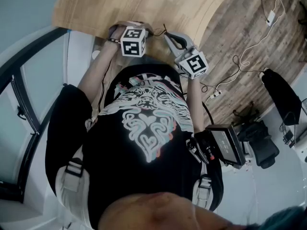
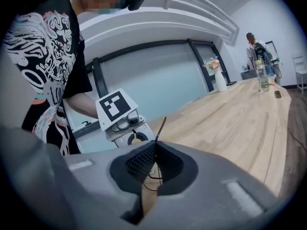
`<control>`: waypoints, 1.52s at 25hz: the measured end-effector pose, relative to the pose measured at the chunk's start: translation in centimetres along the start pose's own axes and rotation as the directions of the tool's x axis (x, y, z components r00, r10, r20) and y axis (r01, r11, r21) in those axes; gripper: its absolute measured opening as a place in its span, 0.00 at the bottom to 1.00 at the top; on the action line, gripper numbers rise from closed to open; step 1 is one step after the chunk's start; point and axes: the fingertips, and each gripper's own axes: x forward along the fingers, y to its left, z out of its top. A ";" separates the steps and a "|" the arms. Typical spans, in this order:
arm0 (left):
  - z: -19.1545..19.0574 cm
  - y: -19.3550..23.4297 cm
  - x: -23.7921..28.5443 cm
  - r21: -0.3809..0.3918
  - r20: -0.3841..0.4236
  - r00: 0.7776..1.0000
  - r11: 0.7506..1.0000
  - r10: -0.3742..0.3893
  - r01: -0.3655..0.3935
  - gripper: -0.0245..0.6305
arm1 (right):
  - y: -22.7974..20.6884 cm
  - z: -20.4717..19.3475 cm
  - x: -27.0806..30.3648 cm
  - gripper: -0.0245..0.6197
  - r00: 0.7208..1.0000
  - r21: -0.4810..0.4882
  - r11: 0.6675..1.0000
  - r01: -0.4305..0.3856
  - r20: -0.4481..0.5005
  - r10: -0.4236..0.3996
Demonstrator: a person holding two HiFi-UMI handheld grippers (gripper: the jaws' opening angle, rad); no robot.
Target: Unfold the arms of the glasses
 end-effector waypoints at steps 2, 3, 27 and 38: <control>0.4 -0.1 -0.2 -0.018 0.026 1.000 1.000 -0.012 0.013 0.04 | -0.1 0.1 -0.2 0.04 1.000 0.011 1.000 0.003 0.009 -0.003; 0.4 -0.1 -0.2 -0.026 0.036 0.999 1.000 -0.017 0.017 0.04 | -0.3 0.0 -0.3 0.04 1.000 0.014 1.000 0.006 0.012 -0.006; 4.3 -0.4 -7.0 -0.267 0.474 0.880 0.956 0.021 0.121 0.03 | -0.1 1.6 -3.6 0.04 0.993 0.122 0.991 0.051 0.098 -0.063; 6.5 0.8 -13.0 -0.342 0.810 0.572 0.897 0.131 0.280 0.03 | -1.0 4.0 -6.4 0.04 0.968 0.227 0.972 0.067 0.222 -0.118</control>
